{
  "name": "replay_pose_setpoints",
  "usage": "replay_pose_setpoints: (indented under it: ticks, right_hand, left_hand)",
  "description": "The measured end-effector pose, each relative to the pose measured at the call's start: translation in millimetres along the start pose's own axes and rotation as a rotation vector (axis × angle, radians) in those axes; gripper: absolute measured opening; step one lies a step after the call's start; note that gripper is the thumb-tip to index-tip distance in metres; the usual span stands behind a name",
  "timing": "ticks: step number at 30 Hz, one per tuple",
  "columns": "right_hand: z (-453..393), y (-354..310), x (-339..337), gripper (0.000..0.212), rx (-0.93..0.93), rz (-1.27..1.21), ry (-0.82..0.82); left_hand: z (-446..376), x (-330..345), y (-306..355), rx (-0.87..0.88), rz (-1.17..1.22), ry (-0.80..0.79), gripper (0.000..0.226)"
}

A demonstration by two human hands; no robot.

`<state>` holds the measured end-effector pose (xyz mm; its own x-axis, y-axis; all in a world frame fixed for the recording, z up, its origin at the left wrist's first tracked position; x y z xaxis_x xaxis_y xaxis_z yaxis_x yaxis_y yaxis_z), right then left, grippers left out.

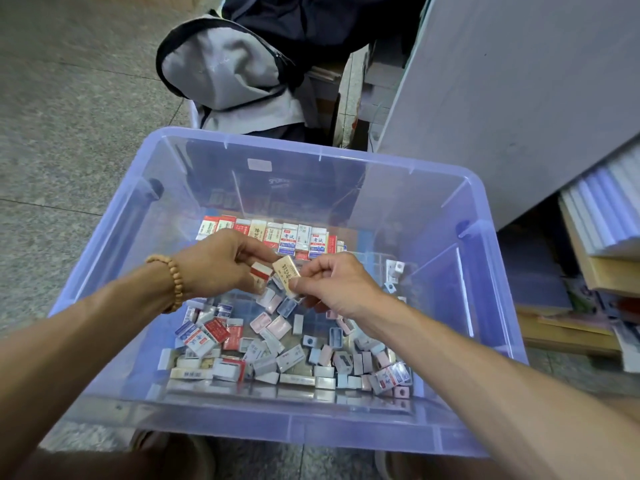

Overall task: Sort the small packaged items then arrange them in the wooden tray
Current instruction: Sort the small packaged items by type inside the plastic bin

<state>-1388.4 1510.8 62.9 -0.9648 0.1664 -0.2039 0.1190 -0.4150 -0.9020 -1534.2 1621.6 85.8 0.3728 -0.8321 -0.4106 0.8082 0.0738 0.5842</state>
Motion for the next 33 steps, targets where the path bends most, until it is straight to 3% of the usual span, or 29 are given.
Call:
replay_pose_setpoints:
  ticks: [7, 15, 20, 25, 33]
  right_hand:
    - [-22, 2, 7, 0.017, -0.001, -0.022, 0.109]
    - [-71, -21, 43, 0.016, -0.073, 0.135, 0.017]
    - [-115, -32, 83, 0.025, -0.073, 0.196, 0.067]
    - [-136, -34, 93, 0.009, -0.049, 0.249, 0.053]
    - [-141, -25, 100, 0.009, -0.418, 0.671, -0.036]
  left_hand:
    - [20, -20, -29, -0.163, 0.243, 0.249, 0.019]
    - [54, -9, -51, -0.192, 0.206, 0.28, 0.016]
    - [61, -15, -53, -0.182, 0.228, 0.317, 0.016]
    - [58, -13, -56, -0.191, 0.204, 0.312, 0.017]
    - [59, -14, -56, -0.181, 0.232, 0.318, 0.017]
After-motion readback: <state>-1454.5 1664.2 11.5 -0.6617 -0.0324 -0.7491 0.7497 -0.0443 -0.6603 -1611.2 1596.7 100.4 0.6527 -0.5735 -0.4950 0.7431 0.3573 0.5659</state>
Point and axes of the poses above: each hand's wrist, its own z-axis away from the middle knuckle, its own x-axis out of the palm, y = z × x, the point moved 2 cm from there along -z, towards the middle knuckle, and after that the axes turned 13 degrees about -x, right-handed, at the moved point
